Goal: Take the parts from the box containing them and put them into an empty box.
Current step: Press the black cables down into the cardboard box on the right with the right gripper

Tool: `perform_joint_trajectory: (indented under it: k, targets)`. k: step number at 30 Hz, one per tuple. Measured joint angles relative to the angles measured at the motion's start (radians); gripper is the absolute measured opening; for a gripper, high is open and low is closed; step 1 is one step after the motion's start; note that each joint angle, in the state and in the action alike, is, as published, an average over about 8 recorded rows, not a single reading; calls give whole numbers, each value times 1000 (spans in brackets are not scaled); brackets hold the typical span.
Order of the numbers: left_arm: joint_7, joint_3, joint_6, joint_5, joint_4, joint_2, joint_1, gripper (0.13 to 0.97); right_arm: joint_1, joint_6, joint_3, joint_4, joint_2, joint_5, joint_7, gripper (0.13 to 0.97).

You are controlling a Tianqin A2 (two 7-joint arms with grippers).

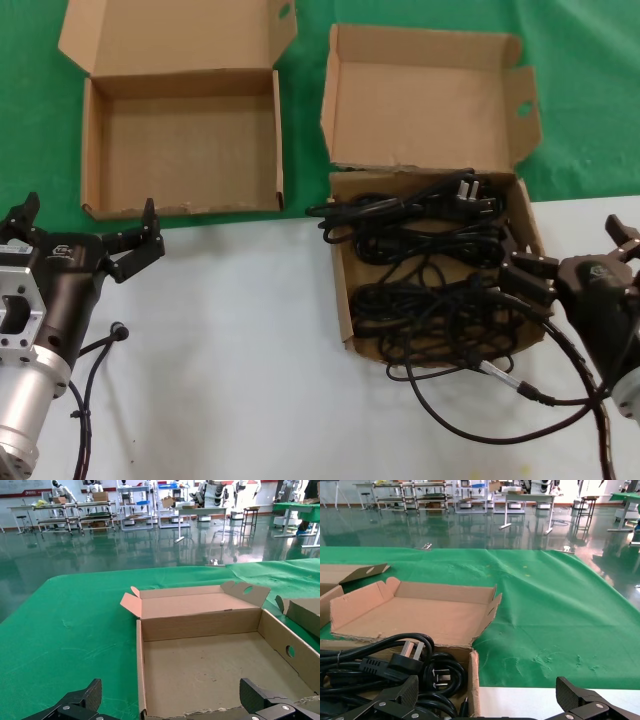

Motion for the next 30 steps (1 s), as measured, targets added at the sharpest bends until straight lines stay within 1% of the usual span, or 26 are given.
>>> perform_joint_trajectory:
  k: [25,30]
  targets:
    - [0,0,0,0,0,0,0,956,0,0,0,0,0,0,0,966]
    - [0,0,0,0,0,0,0,912,-6,2,-2,9,5,0,0,966]
